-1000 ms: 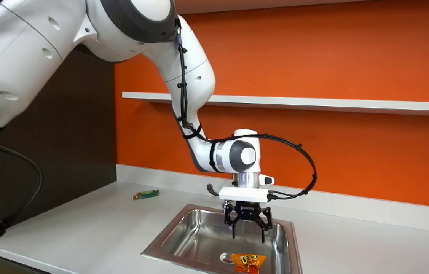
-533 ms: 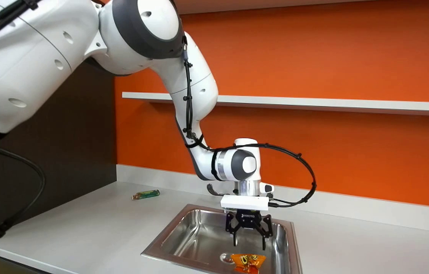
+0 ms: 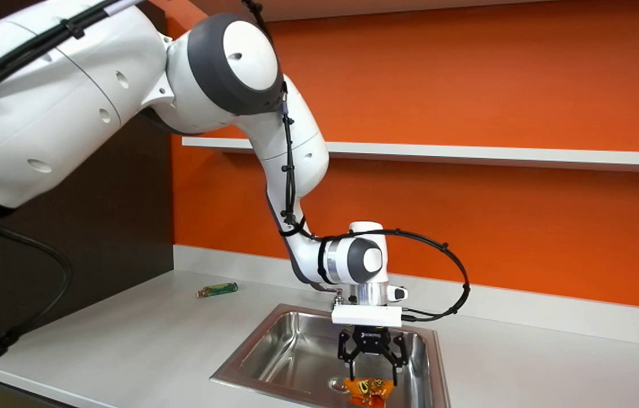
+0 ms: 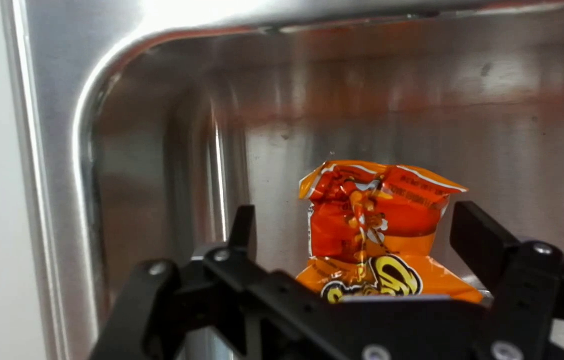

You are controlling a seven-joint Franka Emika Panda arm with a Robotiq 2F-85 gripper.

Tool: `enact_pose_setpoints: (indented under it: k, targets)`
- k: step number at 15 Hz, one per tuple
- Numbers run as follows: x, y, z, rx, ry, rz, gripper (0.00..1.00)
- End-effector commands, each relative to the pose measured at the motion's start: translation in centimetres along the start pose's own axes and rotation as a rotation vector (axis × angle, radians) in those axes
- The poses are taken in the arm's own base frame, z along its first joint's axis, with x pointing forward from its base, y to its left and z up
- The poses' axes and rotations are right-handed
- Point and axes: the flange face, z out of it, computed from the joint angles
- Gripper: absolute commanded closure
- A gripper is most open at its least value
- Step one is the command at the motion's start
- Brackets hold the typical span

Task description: Remove the orange packet from the sink

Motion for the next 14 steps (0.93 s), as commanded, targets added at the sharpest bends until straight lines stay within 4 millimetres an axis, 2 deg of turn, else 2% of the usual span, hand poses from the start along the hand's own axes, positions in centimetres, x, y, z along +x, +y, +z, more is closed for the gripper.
enact_pose_setpoints:
  k: [1, 8, 14]
  targets:
    - [1.1, 0.4, 1.2, -0.024, -0.006, -0.021, 0.0]
    - [1.9, 0.1, 3.2, -0.042, -0.024, -0.045, 0.0]
    - [2.3, 0.1, 4.0, -0.043, -0.007, -0.03, 0.0]
